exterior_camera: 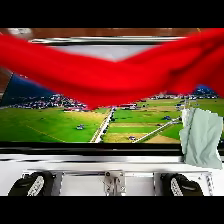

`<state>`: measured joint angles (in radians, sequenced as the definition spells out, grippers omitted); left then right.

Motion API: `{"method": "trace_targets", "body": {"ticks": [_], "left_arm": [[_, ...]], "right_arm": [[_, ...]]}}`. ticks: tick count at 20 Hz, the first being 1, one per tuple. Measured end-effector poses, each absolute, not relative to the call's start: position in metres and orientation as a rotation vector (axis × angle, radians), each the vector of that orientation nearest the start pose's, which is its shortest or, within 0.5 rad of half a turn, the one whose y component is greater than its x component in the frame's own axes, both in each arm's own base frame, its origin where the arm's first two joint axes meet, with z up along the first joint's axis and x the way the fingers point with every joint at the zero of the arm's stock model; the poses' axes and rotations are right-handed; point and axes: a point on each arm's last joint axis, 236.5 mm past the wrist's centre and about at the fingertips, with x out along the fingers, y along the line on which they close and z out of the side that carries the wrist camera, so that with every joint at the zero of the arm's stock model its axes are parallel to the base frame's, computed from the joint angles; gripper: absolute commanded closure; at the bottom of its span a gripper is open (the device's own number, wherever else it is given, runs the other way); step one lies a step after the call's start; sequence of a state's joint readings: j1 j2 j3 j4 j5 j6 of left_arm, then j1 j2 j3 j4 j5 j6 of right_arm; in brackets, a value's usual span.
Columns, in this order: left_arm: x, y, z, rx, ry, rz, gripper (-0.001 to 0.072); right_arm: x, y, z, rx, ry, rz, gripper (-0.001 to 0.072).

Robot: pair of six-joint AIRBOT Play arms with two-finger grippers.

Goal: Fold the shirts.

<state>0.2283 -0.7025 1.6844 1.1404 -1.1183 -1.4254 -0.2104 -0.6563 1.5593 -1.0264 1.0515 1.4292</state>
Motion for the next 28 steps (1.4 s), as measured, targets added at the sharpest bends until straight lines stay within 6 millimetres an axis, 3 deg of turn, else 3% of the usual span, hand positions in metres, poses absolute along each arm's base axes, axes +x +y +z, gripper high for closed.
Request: {"method": "trace_targets", "body": {"ticks": [6,10,15,18,24,26,28], "left_arm": [[0.267,-0.022,0.357,-0.07,0.471,-0.14,0.067],[0.269,-0.022,0.27,-0.125,0.73,-0.163,0.067],[0.271,-0.028,0.166,-0.232,0.967,-0.185,0.067],[0.282,-0.026,0.124,-0.288,1.006,-0.164,0.067],[0.338,-0.023,0.093,-0.45,0.925,-0.126,0.067],[0.353,-0.026,0.082,-0.512,0.924,-0.126,0.067],[0.362,-0.031,0.066,-0.551,0.954,-0.132,0.0669]], "right_arm": [[0.245,0.041,0.39,0.098,0.327,0.183,0.0655],[0.262,0.034,0.365,0.11,0.43,0.174,0.0655],[0.328,0.037,0.313,0.205,0.609,0.235,0.0655],[0.38,0.051,0.27,0.257,0.713,0.297,0.0655],[0.499,0.097,0.168,0.327,0.768,0.338,0.0654],[0.527,0.108,0.135,0.353,0.773,0.321,0.0654],[0.543,0.116,0.096,0.384,0.82,0.303,0.0654]]}}
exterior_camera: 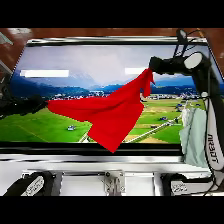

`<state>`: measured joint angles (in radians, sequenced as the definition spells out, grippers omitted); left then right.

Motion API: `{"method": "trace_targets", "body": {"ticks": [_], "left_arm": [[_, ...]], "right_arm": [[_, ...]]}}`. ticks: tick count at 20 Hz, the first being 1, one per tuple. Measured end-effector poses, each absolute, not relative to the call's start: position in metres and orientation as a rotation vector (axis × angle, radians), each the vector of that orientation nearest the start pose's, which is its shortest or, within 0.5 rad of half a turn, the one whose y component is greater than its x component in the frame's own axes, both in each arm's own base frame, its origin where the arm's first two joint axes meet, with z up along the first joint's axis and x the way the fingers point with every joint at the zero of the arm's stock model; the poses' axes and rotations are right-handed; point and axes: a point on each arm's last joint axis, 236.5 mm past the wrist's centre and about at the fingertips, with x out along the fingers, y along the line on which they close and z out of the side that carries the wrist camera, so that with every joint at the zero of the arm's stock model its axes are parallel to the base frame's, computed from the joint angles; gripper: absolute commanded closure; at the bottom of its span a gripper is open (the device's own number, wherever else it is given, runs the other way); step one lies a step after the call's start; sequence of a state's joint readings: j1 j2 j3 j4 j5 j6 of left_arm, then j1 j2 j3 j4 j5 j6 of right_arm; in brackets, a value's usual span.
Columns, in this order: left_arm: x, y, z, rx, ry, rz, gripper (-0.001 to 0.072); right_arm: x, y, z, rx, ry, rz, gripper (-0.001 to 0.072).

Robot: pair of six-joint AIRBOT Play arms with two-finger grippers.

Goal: Fold the shirts.

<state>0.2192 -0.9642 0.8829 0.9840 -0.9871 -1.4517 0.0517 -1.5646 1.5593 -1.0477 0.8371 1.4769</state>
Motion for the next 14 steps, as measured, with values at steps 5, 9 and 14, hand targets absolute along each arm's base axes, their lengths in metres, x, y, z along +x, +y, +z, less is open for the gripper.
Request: {"method": "trace_targets", "body": {"ticks": [5,9,14], "left_arm": [[0.37,-0.051,0.033,-0.561,1.036,-0.177,0.0669],[0.365,-0.061,0.028,-0.513,1.071,-0.235,0.067],[0.353,-0.068,0.025,-0.445,1.116,-0.304,0.067]], "right_arm": [[0.533,0.129,0.025,0.416,1.017,0.301,0.0019],[0.487,0.112,0.023,0.366,1.191,0.344,0.013],[0.37,0.09,-0.006,0.389,1.567,0.354,0.0128]]}}
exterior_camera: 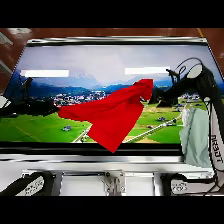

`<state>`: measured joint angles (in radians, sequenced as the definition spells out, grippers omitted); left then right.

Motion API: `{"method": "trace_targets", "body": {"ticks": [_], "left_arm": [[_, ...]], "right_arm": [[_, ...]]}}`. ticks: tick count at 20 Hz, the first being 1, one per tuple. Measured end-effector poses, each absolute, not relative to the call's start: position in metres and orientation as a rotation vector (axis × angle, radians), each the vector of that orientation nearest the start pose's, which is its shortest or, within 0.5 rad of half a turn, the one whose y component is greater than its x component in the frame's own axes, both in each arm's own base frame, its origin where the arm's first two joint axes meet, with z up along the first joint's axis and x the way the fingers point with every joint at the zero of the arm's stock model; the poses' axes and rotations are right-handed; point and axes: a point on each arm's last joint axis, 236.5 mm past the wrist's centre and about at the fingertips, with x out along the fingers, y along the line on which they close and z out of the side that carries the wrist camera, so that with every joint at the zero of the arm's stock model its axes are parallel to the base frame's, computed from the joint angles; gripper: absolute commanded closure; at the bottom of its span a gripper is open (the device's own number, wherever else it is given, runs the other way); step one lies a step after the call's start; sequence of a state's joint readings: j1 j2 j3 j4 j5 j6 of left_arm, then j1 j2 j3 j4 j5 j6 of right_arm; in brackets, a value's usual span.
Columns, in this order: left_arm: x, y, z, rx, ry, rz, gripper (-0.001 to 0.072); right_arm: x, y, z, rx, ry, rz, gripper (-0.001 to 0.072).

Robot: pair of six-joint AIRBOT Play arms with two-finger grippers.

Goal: Fold the shirts.

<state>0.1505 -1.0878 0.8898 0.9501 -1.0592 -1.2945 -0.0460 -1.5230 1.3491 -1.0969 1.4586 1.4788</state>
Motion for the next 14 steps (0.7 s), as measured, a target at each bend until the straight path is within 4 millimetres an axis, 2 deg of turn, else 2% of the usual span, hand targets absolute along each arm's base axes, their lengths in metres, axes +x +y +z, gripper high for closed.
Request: {"method": "trace_targets", "body": {"ticks": [2,5,9,14], "left_arm": [[0.351,-0.069,0.024,-0.427,1.122,-0.321,0.067],[0.349,-0.07,0.023,-0.407,1.126,-0.337,0.0669],[0.348,-0.07,0.023,-0.389,1.125,-0.35,0.067],[0.348,-0.067,0.023,-0.381,1.121,-0.351,0.067]], "right_arm": [[0.337,0.105,-0.027,0.462,1.639,0.335,0.0128],[0.307,0.145,-0.058,0.573,1.674,0.339,0.0128],[0.298,0.183,-0.086,0.628,1.638,0.306,0.0128],[0.296,0.211,-0.11,0.668,1.627,0.272,0.0131]]}}
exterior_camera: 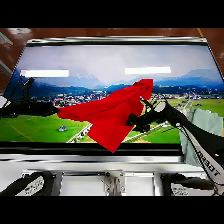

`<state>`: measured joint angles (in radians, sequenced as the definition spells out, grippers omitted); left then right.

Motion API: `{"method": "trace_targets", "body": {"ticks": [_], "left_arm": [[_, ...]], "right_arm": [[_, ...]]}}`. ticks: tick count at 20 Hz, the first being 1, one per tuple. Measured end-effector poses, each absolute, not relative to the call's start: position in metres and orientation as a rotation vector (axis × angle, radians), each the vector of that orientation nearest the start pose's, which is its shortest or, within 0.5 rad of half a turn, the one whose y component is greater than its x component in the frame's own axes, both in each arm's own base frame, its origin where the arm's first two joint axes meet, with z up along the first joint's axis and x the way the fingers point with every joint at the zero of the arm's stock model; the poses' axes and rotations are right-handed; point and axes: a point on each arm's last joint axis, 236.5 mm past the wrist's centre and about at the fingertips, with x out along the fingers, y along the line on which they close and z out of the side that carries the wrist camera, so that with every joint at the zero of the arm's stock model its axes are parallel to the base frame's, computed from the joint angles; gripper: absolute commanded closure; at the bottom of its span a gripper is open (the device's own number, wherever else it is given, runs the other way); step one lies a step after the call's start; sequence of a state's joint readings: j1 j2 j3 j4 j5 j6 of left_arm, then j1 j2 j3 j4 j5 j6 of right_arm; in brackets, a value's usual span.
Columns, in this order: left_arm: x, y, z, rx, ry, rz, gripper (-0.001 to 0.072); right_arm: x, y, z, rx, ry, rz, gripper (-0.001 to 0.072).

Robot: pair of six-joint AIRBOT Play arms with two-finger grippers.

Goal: Fold the shirts.

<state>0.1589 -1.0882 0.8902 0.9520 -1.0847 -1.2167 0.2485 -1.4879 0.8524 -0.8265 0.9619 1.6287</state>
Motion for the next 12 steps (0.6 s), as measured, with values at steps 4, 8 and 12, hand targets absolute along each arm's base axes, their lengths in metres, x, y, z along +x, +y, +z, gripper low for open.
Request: {"method": "trace_targets", "body": {"ticks": [4,8,12], "left_arm": [[0.349,-0.063,0.024,-0.386,1.116,-0.343,0.067],[0.35,-0.057,0.024,-0.395,1.112,-0.33,0.0669],[0.351,-0.054,0.024,-0.399,1.109,-0.323,0.067]], "right_arm": [[0.313,0.217,-0.117,0.715,1.559,0.236,0.0582],[0.329,0.212,-0.119,0.753,1.502,0.198,0.0655],[0.338,0.207,-0.108,0.742,1.455,0.223,0.0655]]}}
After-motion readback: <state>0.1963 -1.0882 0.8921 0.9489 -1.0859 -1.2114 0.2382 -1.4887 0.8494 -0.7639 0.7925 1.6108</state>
